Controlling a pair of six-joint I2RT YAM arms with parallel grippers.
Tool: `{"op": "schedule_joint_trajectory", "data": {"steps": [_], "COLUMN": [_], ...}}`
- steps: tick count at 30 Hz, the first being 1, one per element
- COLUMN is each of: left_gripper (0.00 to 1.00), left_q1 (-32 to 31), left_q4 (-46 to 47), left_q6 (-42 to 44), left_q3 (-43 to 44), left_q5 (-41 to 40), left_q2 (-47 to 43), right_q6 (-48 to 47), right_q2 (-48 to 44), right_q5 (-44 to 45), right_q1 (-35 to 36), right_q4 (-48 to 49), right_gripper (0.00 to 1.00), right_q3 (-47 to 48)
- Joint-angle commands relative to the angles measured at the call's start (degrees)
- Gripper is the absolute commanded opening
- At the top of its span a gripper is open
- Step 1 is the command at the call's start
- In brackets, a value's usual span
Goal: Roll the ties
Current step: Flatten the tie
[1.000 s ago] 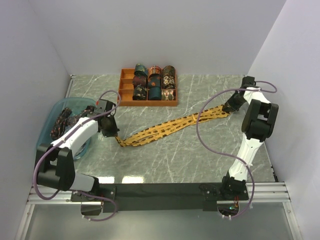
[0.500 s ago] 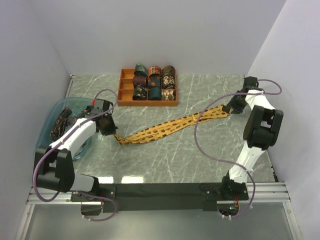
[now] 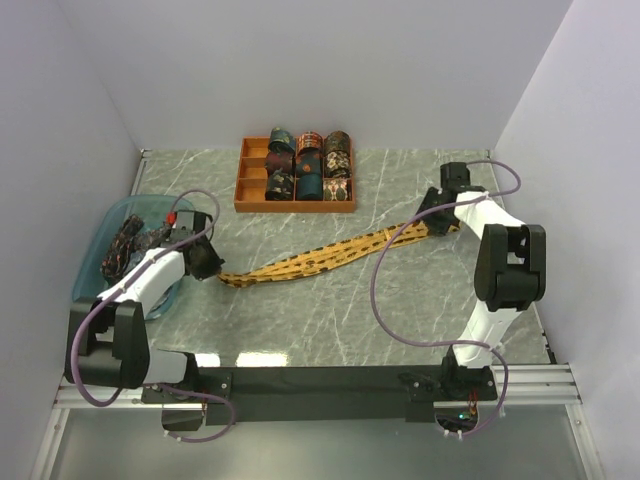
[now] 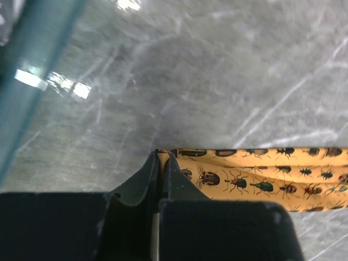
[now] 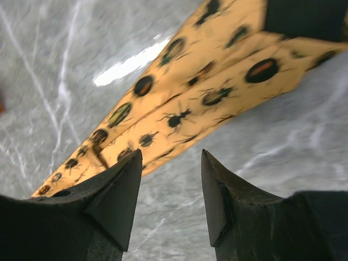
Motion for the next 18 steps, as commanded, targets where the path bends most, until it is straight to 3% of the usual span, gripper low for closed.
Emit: {"op": "schedule_joint_trajectory", "data": {"steps": [1,6,18], "left_gripper": [0.04,0.04,0.02], "left_q1": [1.91,4.37,11.22], "left_q4": [4.84,6.87,10.3], "left_q6": [-2.1,-3.07,-7.73], "left_q3": [-0.96,-2.19,-5.18], "left_q5": [2.0,6.92,10.45], "left_q2": [-1.91,-1.12,-3.05], "right_q6": [2.82,6.78,8.54], "right_q2": [-0.8,-0.27,1.67], "right_q5": [-2.36,-3.68,-5.7], "right_q1": [1.76,1.76,1.76], "right_q4": [4.6,7.41,8.82], "right_gripper": [0.54,0.54,0.5], "right_q3": [-1.94,-3.88,-2.48]}}
